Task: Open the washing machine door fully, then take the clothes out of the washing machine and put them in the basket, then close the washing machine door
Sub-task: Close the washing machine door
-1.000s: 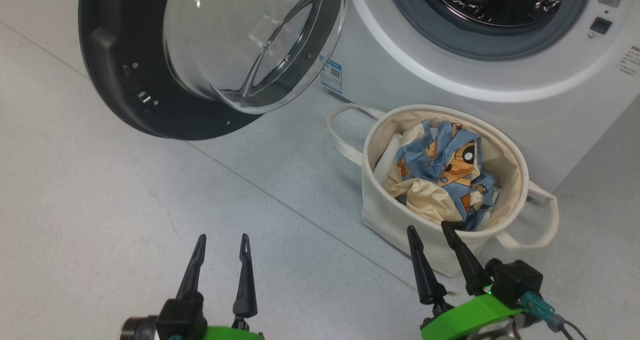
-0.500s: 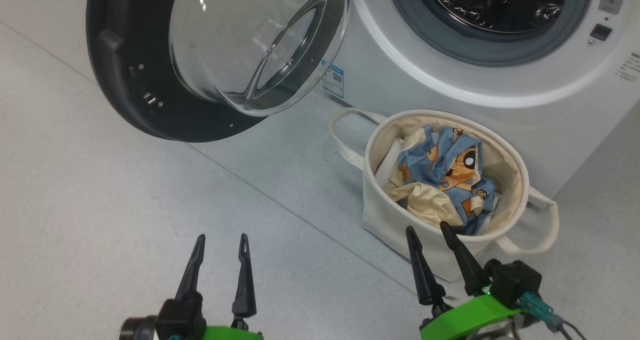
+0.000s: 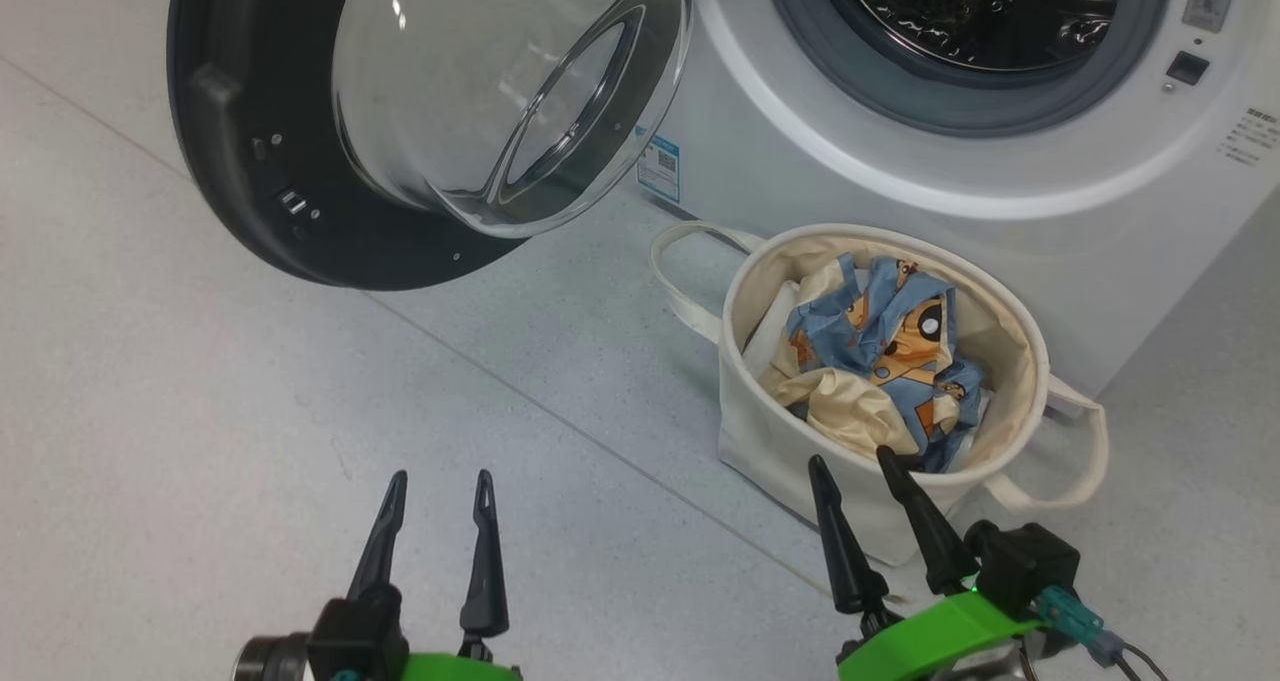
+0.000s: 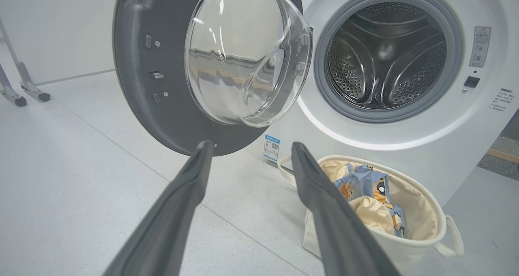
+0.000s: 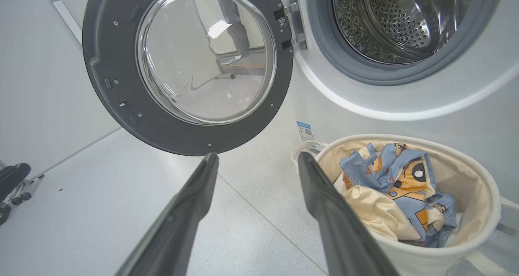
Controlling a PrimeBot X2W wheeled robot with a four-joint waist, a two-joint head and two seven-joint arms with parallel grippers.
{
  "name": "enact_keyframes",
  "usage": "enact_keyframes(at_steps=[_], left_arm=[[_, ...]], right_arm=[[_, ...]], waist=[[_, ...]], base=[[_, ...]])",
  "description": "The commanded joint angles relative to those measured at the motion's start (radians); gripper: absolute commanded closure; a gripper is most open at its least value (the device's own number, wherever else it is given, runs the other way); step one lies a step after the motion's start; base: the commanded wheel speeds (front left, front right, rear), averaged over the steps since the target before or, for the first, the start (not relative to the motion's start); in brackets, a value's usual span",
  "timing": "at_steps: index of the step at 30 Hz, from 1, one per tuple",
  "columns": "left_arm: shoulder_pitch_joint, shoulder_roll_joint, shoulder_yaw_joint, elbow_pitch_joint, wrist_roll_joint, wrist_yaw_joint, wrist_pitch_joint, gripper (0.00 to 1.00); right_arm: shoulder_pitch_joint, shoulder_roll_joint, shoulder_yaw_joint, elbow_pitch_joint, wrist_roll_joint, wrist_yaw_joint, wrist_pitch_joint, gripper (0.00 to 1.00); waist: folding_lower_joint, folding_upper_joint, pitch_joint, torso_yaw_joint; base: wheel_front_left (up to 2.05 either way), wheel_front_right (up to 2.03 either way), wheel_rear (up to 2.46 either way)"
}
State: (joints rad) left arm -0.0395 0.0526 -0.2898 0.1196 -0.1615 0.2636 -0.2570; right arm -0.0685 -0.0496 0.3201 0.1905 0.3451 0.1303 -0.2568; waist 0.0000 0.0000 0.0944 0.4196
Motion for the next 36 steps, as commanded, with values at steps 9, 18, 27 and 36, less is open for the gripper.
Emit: enact_keyframes(at_steps=[9, 18, 27, 36], left_arm=[[-0.019, -0.002, 0.036, -0.026, 0.012, -0.002, -0.005, 0.00], [-0.018, -0.002, 0.037, -0.031, 0.015, 0.002, -0.005, 0.00], [-0.027, -0.002, 0.086, -0.113, -0.029, -0.025, -0.005, 1.00], [-0.038, 0.003, 0.404, -0.314, -0.065, -0.146, -0.005, 1.00]], right_arm=[[-0.005, -0.001, 0.030, -0.028, 0.010, 0.000, -0.005, 0.00], [-0.004, -0.001, 0.028, -0.030, 0.010, 0.000, -0.005, 0.00], [-0.010, -0.001, 0.023, -0.029, 0.002, 0.000, -0.005, 0.00], [-0.022, -0.001, 0.009, -0.029, -0.029, 0.000, -0.005, 0.00]], waist=[[0.0000, 0.0000, -0.005, -0.004], [0.0000, 0.0000, -0.005, -0.004], [0.0000, 0.0000, 0.014, -0.001], [0.0000, 0.0000, 0.068, 0.002]], base=[[0.00, 0.00, 0.00], [0.00, 0.00, 0.00], [0.00, 0.00, 0.00], [0.00, 0.00, 0.00]])
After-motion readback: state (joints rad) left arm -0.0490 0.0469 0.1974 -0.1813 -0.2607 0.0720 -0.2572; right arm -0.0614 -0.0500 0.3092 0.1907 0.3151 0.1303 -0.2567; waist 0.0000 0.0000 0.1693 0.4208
